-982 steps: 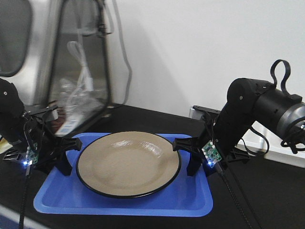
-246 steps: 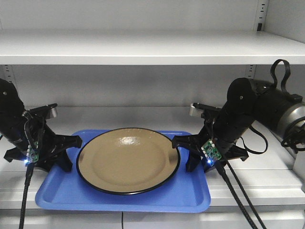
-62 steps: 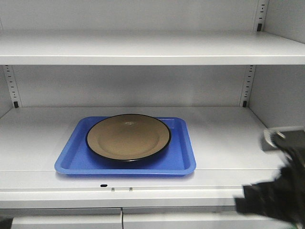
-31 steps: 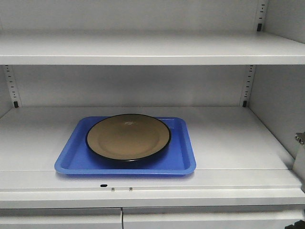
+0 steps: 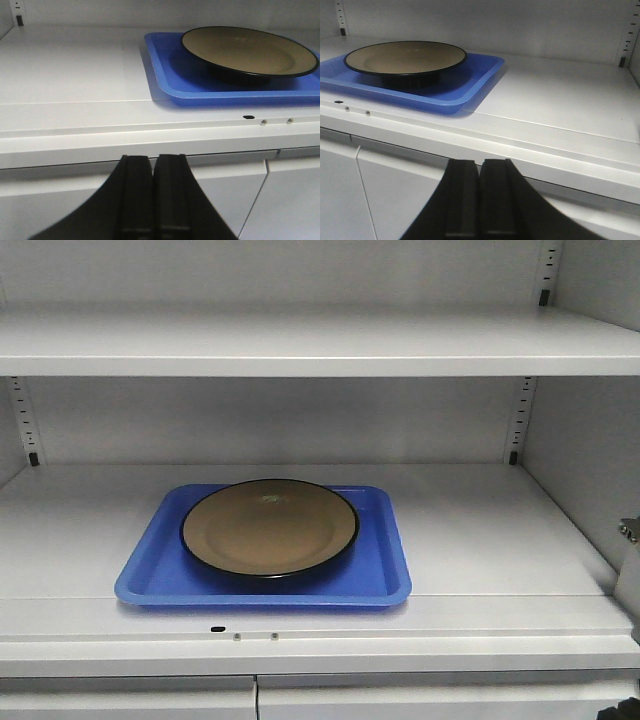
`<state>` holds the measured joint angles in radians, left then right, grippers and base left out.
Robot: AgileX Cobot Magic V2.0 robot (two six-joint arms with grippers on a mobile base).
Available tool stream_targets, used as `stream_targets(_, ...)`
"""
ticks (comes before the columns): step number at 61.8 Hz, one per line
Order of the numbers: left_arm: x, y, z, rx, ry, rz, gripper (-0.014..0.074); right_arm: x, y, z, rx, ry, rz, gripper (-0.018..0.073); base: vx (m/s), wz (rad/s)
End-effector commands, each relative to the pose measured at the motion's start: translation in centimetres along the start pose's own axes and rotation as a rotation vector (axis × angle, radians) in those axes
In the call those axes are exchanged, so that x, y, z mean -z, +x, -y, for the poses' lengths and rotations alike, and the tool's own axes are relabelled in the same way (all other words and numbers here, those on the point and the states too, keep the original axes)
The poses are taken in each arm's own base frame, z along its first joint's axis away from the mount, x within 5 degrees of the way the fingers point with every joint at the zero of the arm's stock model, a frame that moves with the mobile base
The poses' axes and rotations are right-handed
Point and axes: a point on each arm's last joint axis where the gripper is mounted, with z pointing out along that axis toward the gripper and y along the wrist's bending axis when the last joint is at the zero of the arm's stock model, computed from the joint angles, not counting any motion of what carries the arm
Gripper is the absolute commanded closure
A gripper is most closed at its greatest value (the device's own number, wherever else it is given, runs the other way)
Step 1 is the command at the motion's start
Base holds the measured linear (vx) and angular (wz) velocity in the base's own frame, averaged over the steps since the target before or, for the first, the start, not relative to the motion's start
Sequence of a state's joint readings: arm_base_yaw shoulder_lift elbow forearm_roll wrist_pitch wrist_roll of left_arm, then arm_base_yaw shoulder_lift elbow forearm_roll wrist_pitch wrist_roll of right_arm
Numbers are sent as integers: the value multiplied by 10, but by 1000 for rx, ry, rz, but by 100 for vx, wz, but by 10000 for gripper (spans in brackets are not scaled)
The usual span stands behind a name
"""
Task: Place disk in tray to left cabinet
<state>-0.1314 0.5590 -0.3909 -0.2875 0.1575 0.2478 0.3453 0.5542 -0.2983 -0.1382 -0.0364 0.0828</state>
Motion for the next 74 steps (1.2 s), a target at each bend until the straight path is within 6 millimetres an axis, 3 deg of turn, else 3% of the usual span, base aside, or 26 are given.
stream_targets(1,2,-16,-1,13,-13,107,603,1,-18,1,18,0,113,564,0,0)
stream_targets(5,2,-17,-1,-20,-22,115,603,1,-18,1,18,0,113,564,0,0)
stream_targets(10,5,-18,-4,-206,-64,212,603,1,-18,1,18,0,113,564,0,0)
stream_targets(16,18,-6,-6,-236,-105,345,603,1,-18,1,18,1,111,564,0,0)
stream_targets(32,44,84,-15,-90,-201,462,603,1,-18,1,18,1,111,564,0,0)
stream_targets(50,45,98,-14,-105,-207,311,603,0,-17,1,18,1,107,564,0,0)
stream_targets(74,45,99,-14,-104,-206,301,603,0,-17,1,18,1,107,564,0,0)
